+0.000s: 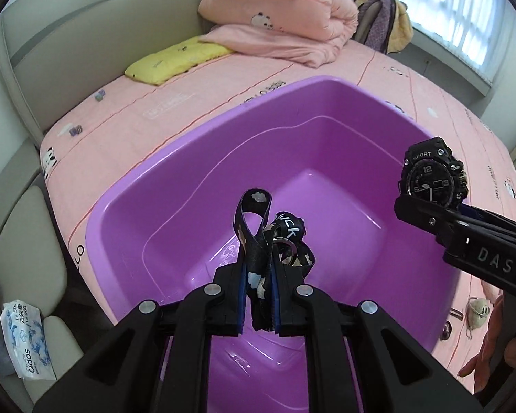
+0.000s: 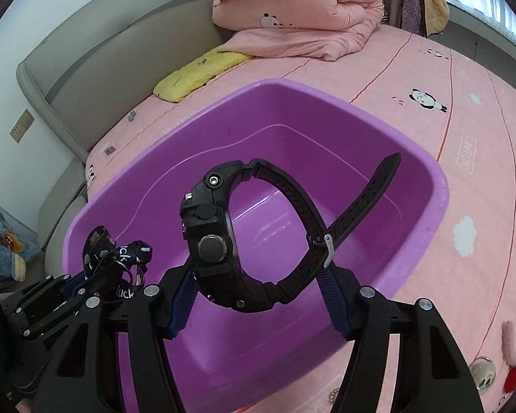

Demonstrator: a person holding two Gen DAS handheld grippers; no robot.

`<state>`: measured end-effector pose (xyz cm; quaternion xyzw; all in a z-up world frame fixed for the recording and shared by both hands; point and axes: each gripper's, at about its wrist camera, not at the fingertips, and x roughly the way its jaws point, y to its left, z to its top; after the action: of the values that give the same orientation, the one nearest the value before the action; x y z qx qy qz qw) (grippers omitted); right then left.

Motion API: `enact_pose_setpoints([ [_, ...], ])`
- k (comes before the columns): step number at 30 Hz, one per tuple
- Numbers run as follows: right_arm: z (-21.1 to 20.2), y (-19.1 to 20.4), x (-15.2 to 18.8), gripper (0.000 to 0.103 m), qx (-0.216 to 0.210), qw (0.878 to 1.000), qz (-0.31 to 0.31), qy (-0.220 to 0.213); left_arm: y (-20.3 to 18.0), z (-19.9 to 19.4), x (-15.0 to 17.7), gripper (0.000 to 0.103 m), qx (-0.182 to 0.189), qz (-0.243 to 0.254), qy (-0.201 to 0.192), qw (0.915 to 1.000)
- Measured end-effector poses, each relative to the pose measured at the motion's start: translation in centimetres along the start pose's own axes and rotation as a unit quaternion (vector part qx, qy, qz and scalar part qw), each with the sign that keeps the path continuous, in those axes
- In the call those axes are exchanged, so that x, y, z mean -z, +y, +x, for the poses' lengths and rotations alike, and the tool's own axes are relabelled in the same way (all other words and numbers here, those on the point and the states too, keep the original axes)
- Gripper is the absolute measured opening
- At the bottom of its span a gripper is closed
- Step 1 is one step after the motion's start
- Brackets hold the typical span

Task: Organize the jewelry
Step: 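Carry the lanyard and watch over the purple tub with both tools, then open both tools to drop the lanyard and watch into the tub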

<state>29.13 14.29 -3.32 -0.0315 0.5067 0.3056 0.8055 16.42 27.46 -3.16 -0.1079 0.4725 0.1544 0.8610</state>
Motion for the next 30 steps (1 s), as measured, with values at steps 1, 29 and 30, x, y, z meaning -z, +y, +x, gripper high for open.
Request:
enact_pose_setpoints([
  [1, 0.6, 0.0, 0.1, 0.062, 0.0, 1.0, -0.003, 0.009, 0.1, 0.5, -0.1, 0.011, -0.002, -0.004, 0.006, 1.0],
  [29, 3.3, -0.5, -1.4, 0.071, 0.091, 0.994, -0.009, 0.062, 0.6, 1.4, -0.7, 0.083, -0.037, -0.026, 0.031, 0.9985],
  [30, 3.3, -0.5, -1.4, 0.071, 0.092, 0.994, -0.009, 0.061, 0.5, 1.3, -0.5, 0.083, -0.038, -0.026, 0.031, 0.9985],
])
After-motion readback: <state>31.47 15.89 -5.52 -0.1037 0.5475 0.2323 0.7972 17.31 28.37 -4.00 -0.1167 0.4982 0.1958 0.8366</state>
